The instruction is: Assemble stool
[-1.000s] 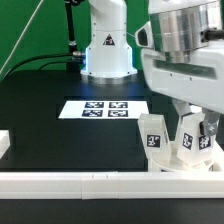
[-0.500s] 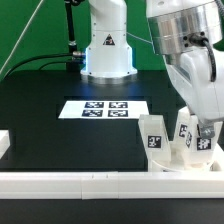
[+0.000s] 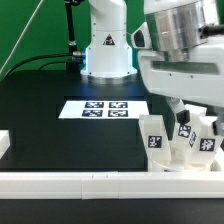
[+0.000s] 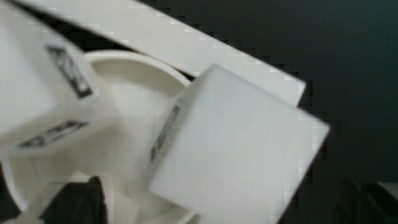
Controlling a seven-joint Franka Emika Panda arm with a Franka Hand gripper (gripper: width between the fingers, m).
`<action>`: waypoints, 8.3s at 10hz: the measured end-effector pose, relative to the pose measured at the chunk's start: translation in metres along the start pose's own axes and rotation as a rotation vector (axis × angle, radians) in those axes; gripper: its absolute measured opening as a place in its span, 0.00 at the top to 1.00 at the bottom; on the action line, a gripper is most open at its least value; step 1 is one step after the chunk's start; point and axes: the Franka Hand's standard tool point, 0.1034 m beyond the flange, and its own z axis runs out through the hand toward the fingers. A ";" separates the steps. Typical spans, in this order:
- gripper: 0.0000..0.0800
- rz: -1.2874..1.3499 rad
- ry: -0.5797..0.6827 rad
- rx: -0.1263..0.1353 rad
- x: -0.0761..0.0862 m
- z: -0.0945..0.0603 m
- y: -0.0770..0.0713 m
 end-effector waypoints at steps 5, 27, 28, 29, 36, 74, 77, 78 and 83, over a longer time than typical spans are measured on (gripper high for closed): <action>0.19 -0.221 0.045 0.012 -0.012 -0.011 0.002; 0.19 -2.324 -0.059 -0.285 0.005 0.020 -0.008; 0.20 -2.312 -0.058 -0.285 0.005 0.020 -0.007; 0.20 -2.292 -0.056 -0.284 0.005 0.021 -0.007; 0.58 -1.778 0.009 -0.255 0.019 0.018 -0.006; 0.19 0.081 0.011 0.037 0.007 -0.010 0.011; 0.19 -0.537 0.021 -0.061 0.005 -0.025 0.000; 0.19 -0.626 0.006 -0.068 0.002 -0.018 0.004; 0.19 -0.989 -0.009 -0.083 0.006 -0.012 0.011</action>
Offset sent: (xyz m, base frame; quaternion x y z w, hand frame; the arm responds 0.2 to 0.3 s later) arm 0.0000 0.0000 0.0000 0.0000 0.0000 -0.1296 0.9916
